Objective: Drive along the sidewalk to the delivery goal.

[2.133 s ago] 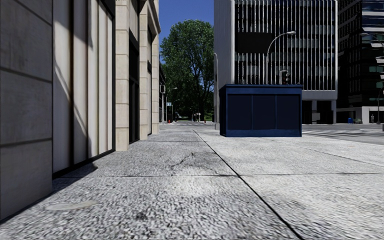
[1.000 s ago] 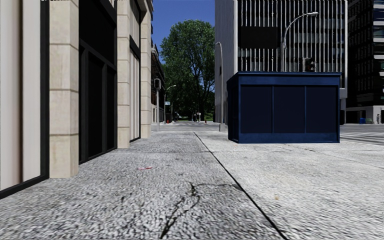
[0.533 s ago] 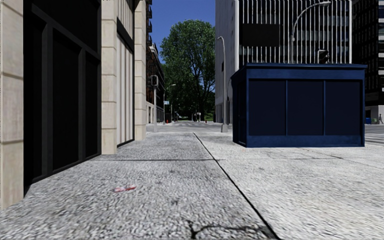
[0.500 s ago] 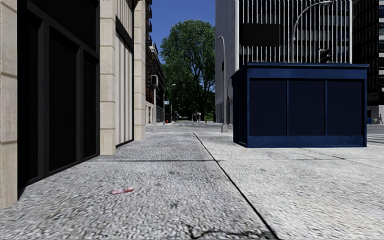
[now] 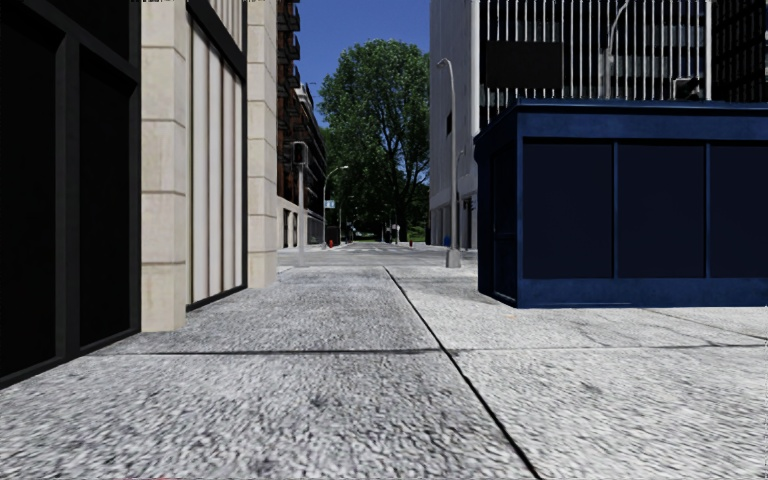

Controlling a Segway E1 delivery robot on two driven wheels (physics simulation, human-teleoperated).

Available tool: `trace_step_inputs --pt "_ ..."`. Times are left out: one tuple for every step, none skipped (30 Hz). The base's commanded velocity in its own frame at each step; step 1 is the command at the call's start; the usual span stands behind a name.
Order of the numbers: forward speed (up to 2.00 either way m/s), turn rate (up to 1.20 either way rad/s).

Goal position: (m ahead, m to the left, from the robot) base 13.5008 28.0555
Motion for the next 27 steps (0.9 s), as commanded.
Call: trace_step_inputs --pt "2.00 0.00" --pt "2.00 0.00" --pt "2.00 0.00" --pt "2.00 0.00" --pt "2.00 0.00" --pt "2.00 0.00" --pt "2.00 0.00" --pt "2.00 0.00" --pt "2.00 0.00" --pt "2.00 0.00" --pt "2.00 0.00" --pt "2.00 0.00" --pt "2.00 0.00" --pt "2.00 0.00" --pt "2.00 0.00" --pt "2.00 0.00" --pt "2.00 0.00" --pt "2.00 0.00" --pt "2.00 0.00" --pt "2.00 0.00" --pt "2.00 0.00" --pt "2.00 0.00" --pt "2.00 0.00" --pt "2.00 0.00" --pt "2.00 0.00" --pt "2.00 0.00" --pt "2.00 0.00"
